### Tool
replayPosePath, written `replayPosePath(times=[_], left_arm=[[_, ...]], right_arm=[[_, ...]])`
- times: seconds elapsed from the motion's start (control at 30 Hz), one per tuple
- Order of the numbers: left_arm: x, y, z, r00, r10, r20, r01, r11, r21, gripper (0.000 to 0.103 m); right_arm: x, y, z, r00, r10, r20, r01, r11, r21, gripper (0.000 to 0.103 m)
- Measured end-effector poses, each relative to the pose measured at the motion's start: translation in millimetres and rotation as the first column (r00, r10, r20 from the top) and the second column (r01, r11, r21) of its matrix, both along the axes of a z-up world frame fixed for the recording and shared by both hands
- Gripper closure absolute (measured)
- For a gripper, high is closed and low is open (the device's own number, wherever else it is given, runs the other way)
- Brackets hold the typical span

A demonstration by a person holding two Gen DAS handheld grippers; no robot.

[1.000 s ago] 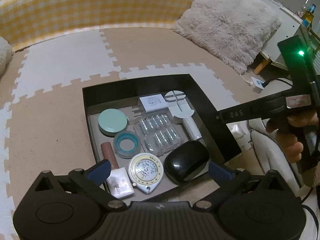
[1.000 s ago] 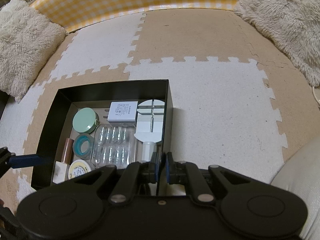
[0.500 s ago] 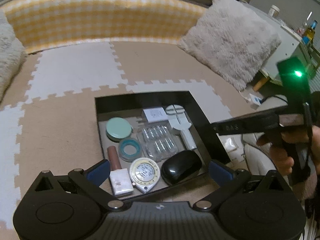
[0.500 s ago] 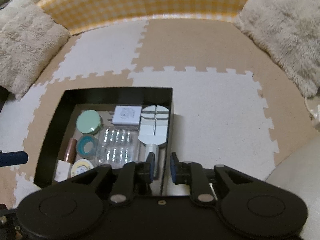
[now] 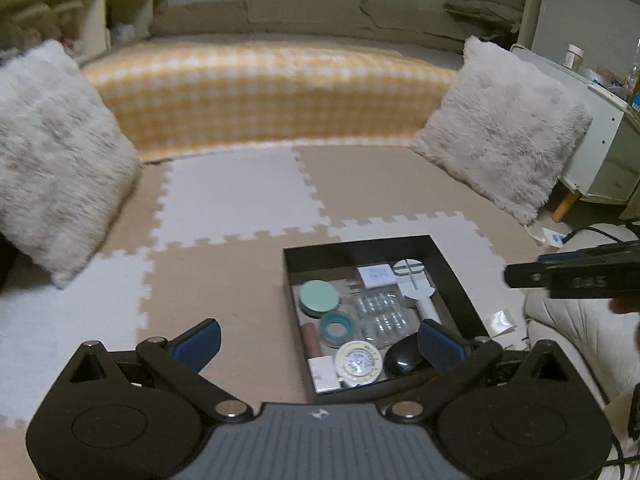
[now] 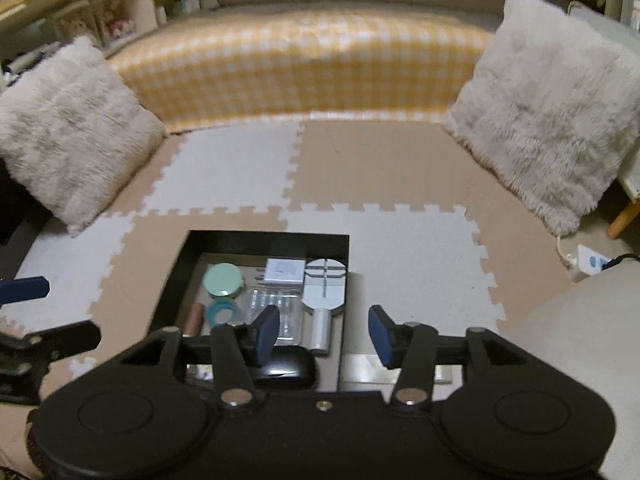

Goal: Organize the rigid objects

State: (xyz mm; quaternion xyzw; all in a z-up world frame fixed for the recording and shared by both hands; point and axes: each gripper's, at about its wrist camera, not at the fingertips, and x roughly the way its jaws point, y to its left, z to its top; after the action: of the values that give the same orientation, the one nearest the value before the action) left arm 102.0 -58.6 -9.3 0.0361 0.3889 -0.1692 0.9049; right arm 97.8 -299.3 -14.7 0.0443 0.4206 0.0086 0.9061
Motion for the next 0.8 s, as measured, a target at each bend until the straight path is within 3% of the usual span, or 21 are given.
replayPosePath(times=[0.1, 0.3, 0.57, 0.8], left_arm=[[-15.0, 4.1, 7.2, 1.000, 0.006, 0.029, -0.005, 1.000, -0.005, 0.000], [-45.5, 12.9, 20.6, 0.994, 0.037, 0.103, -0.036, 0.999, -0.012, 0.000], [-77.8, 26.7, 28.2, 0.982, 0.047, 0.184, -0.042, 0.999, -0.031, 0.000], [-97.3, 29.0, 24.6, 0.976, 0.070, 0.206, -0.075, 0.997, 0.014, 0.000]], right_arm=[[-20.4, 5.0, 15.6, 0.999, 0.007, 0.040, -0.007, 1.000, -0.005, 0.049], [-62.2, 15.8, 35.4, 0.992, 0.014, 0.122, -0.010, 0.999, -0.033, 0.032], [-104.7, 25.0, 29.7, 0.985, -0.019, 0.172, 0.030, 0.998, -0.063, 0.015], [-128.9, 29.0, 27.5, 0.968, -0.037, 0.247, 0.058, 0.996, -0.075, 0.000]])
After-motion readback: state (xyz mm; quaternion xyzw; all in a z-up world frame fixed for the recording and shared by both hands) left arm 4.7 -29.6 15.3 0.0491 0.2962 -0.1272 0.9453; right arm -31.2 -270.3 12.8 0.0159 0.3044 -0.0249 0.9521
